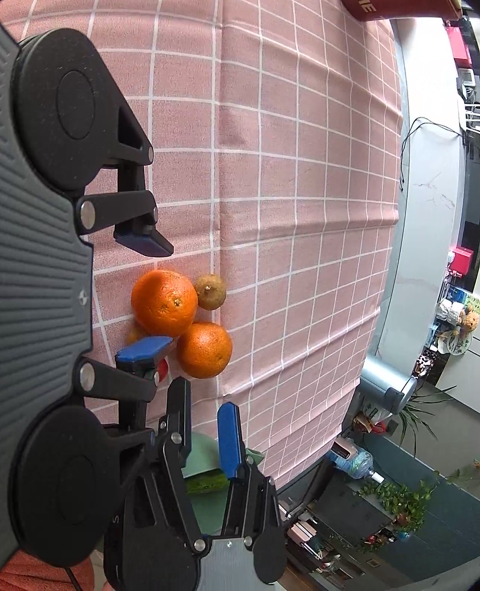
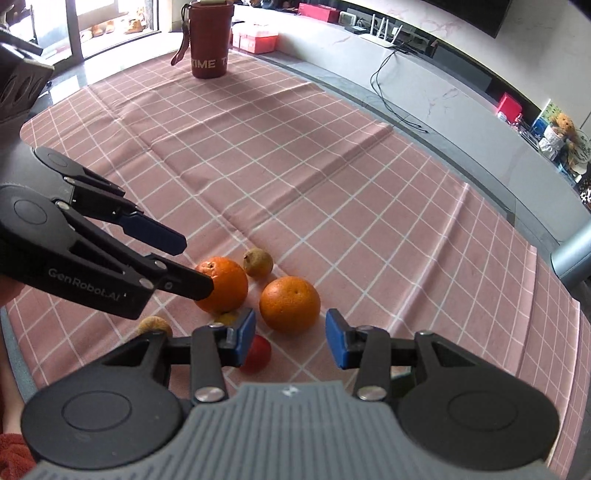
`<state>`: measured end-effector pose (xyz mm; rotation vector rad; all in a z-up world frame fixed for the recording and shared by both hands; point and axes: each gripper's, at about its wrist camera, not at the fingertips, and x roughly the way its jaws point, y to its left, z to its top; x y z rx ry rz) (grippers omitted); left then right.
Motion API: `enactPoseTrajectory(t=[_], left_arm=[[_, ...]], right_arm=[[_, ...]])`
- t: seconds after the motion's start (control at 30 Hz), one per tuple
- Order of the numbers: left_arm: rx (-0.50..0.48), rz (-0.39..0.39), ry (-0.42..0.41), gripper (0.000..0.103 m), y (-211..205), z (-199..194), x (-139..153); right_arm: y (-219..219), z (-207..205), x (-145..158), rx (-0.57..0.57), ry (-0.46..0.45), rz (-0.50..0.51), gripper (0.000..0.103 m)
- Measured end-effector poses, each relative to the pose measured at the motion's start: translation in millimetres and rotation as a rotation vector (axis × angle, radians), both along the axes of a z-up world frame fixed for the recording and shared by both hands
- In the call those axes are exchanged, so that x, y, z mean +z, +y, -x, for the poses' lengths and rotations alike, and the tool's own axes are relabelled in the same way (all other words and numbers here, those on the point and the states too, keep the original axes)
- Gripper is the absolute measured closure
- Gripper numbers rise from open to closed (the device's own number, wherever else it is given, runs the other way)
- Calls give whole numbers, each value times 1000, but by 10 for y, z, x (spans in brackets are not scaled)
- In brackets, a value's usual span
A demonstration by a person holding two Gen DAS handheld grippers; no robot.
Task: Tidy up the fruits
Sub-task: 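Grasp an orange with the left gripper while the right gripper grasps another orange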
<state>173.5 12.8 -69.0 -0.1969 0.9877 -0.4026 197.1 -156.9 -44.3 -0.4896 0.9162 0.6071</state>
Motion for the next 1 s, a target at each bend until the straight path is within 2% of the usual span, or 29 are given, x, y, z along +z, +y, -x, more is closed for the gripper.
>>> enactPoseTrajectory(t=[0.2, 0.3, 0.47, 0.57, 0.63, 0.77, 1.0], left_arm=[[-26, -8, 14, 44, -46, -52, -83], [-25, 18, 29, 44, -30, -106, -113], [-30, 42, 43, 45, -28, -150, -134], [-35, 77, 46, 52, -8, -153, -160], [-32, 84, 43, 54, 3, -141, -159], [3, 92, 51, 55, 55, -101, -128], [70, 124, 25, 56, 217, 56, 41]], right_arm=[[61, -154, -176, 84, 54, 68, 62], [68, -186, -190, 92, 58, 61, 53], [87, -268, -264, 91, 72, 69, 53], [88, -292, -294, 100, 78, 63, 54], [91, -310, -300, 106, 81, 54, 55], [105, -360, -331, 88, 109, 30, 58], [174, -307, -331, 42, 92, 55, 62]])
